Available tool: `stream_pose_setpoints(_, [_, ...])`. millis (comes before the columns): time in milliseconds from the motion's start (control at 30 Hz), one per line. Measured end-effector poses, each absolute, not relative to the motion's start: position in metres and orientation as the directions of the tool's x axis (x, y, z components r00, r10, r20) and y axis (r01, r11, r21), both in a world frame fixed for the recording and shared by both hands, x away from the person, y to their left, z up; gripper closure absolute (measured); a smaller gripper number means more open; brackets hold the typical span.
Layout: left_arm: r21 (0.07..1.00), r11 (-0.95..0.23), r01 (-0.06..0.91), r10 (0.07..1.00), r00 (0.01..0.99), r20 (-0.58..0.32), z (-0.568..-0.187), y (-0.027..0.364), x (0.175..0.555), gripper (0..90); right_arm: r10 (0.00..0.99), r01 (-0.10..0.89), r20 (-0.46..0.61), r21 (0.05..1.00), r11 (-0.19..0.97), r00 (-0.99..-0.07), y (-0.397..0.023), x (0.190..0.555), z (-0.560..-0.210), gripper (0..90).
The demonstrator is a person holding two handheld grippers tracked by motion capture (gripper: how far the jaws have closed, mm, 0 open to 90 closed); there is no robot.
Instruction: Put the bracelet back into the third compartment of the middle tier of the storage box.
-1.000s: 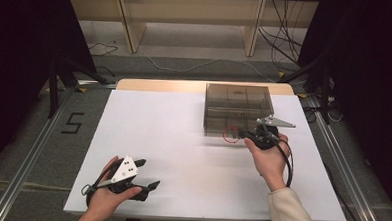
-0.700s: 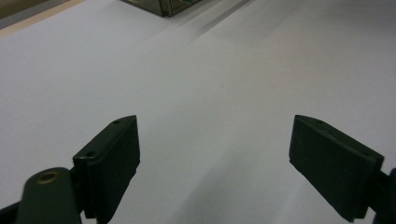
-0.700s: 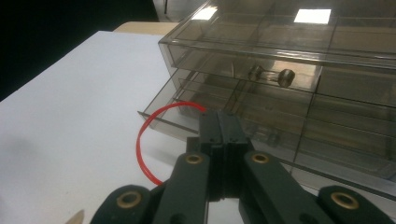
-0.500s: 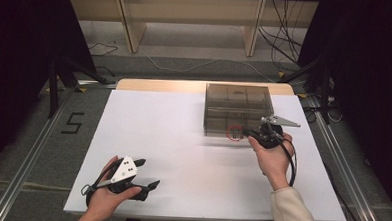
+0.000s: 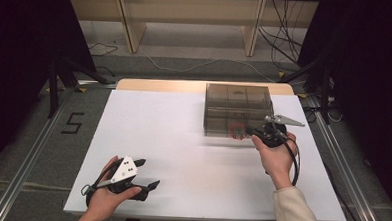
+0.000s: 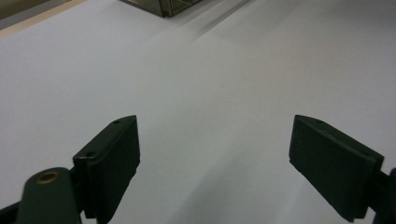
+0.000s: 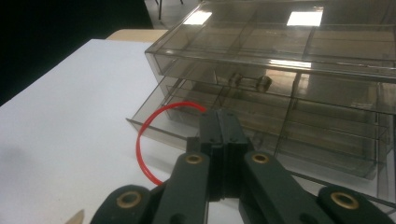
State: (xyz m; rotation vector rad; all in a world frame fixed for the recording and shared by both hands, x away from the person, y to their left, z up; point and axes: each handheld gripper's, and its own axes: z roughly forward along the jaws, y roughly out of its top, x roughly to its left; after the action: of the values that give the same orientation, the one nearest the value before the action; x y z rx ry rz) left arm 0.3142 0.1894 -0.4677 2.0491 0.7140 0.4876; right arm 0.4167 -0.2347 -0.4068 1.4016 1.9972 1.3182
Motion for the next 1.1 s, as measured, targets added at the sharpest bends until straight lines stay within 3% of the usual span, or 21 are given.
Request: stream_pose_setpoints(1100, [0.846,-0.441,0.299,0.649,0.757,0.07,-0.467,0.189,0.314,16.1,0.898,0.533,0.206,0.845,0.036,-0.388,-0.253,0.421,-0.407,90.0])
